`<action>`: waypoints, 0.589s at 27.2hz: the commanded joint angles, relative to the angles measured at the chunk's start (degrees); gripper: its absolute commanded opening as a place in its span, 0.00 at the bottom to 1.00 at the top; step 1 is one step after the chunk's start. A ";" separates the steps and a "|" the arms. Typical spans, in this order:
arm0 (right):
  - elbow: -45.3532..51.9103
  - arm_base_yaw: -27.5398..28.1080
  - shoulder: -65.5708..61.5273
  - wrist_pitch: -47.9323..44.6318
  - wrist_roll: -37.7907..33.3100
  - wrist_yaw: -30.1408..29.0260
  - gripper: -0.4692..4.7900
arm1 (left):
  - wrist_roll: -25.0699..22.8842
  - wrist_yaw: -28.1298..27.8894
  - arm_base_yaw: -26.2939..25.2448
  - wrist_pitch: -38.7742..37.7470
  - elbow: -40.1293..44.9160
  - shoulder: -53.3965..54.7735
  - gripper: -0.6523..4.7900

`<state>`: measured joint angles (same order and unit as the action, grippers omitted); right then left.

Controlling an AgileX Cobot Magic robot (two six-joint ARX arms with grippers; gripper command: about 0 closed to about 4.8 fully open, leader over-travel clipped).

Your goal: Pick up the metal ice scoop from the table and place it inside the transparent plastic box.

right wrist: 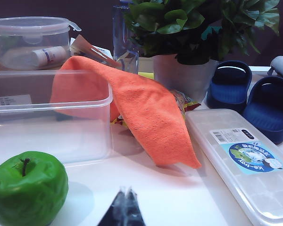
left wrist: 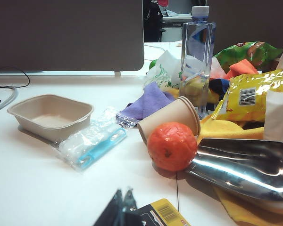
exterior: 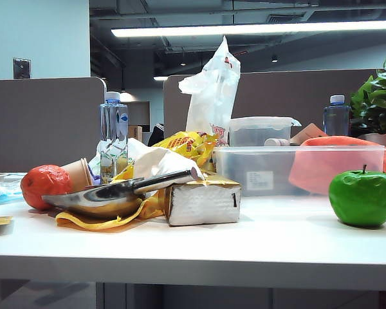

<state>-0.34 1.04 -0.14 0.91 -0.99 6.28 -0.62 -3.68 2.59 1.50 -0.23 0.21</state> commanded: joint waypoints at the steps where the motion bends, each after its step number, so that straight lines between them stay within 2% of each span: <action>1: -0.11 0.09 -0.02 -0.96 -0.04 0.17 0.09 | -0.44 -0.15 -0.04 0.74 -0.13 0.09 0.11; 10: -0.11 -0.50 -0.02 -0.96 -0.04 0.17 0.09 | -0.44 -0.09 -0.04 0.77 -0.13 0.09 0.11; 13: -0.11 -2.62 -0.02 -0.96 -0.04 0.26 0.09 | -0.37 0.02 -0.04 0.74 -0.13 0.09 0.11; 16: -0.11 -7.15 -0.04 -0.96 -0.04 0.24 0.09 | -0.39 0.02 -0.04 0.83 -0.13 0.09 0.11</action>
<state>-0.34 -4.25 -0.14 0.91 -0.99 6.44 -0.62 -3.68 2.59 1.52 -0.23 0.23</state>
